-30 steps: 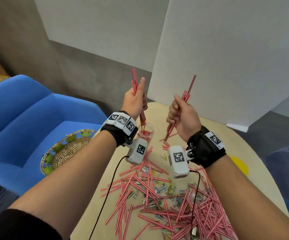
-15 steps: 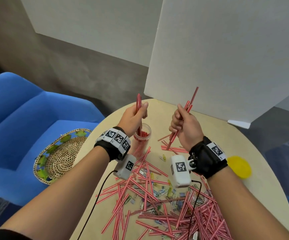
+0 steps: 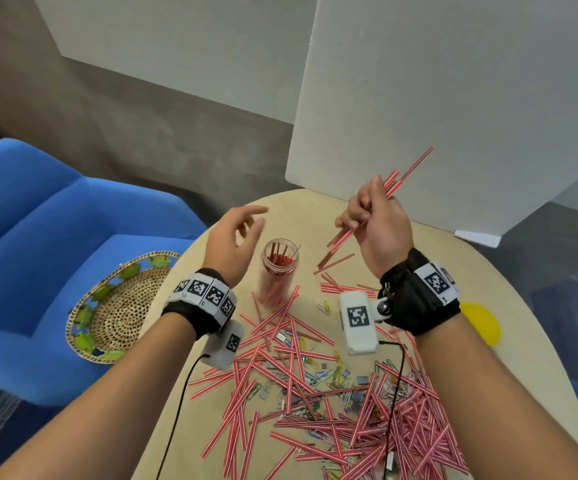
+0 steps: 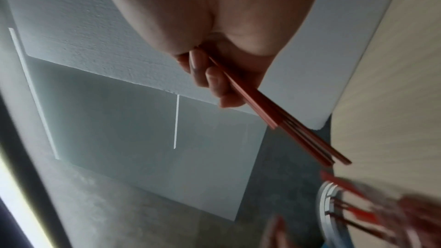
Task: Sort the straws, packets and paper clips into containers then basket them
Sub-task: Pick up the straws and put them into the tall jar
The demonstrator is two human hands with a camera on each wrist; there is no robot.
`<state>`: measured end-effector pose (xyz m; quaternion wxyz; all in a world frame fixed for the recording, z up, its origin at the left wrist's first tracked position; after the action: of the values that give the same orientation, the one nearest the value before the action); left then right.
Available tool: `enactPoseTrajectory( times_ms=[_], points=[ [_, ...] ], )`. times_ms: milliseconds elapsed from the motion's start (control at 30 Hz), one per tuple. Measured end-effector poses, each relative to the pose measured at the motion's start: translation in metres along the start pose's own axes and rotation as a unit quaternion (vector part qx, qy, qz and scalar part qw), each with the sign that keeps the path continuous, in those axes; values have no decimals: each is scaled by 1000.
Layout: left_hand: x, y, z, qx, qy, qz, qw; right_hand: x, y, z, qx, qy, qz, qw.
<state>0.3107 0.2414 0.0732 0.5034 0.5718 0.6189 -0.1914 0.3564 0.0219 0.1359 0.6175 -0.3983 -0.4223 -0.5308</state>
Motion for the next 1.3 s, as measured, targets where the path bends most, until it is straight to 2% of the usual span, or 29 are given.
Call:
enactPoseTrajectory(
  times_ms=[67,100,167,233,267,333,433,567,700,800,867,933,967,1067,1100,1133,1233,1300],
  points=[
    [37,-19,-11,-56,21,-96,994,10,6,17,11,20,-31,999],
    [58,-29,-12,-47,72,-144,986,11,9,26,19,16,-41,999],
    [102,-54,-2,59,219,-235,945,4,13,47,44,-24,-53,997],
    [132,-82,2,175,335,-290,879,-12,13,62,67,-89,-55,992],
    [139,-92,2,210,368,-299,855,-21,12,67,75,-129,-53,987],
    [147,-104,2,244,401,-289,834,-40,9,72,92,-219,-55,970],
    [150,-105,2,260,411,-280,828,-61,6,66,110,-355,-73,925],
    [145,-99,3,279,419,-276,819,-63,4,56,111,-459,-108,875],
    [145,-100,3,281,429,-269,815,-44,4,43,94,-468,-111,872],
    [144,-101,3,277,437,-261,815,-39,2,46,112,-463,-103,873],
    [144,-101,3,279,437,-260,814,-47,1,53,150,-492,-82,854],
    [143,-101,3,283,436,-259,814,-46,0,58,164,-516,-90,835],
    [144,-101,3,284,436,-257,815,-41,0,58,158,-509,-106,839],
    [145,-102,2,283,434,-258,815,-23,4,57,128,-446,-124,877],
    [144,-102,2,284,435,-257,815,-21,5,58,129,-455,-121,873],
    [143,-103,2,284,435,-257,815,-24,6,61,139,-491,-117,852],
    [141,-102,2,285,427,-256,819,-52,3,71,202,-611,-70,762],
    [141,-102,2,285,425,-257,820,-71,-2,73,227,-638,-48,734]
  ],
)
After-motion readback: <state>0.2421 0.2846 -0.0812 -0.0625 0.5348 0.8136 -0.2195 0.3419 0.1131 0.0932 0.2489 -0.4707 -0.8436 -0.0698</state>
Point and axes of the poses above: each hand's wrist, its own y-axis towards the middle knuckle, its own z-axis out of the palm, x = y × z, the point moved 8 cm from there along y, towards the middle knuckle, and after that the axes turned 4 degrees about y, right-handed, at the moved point
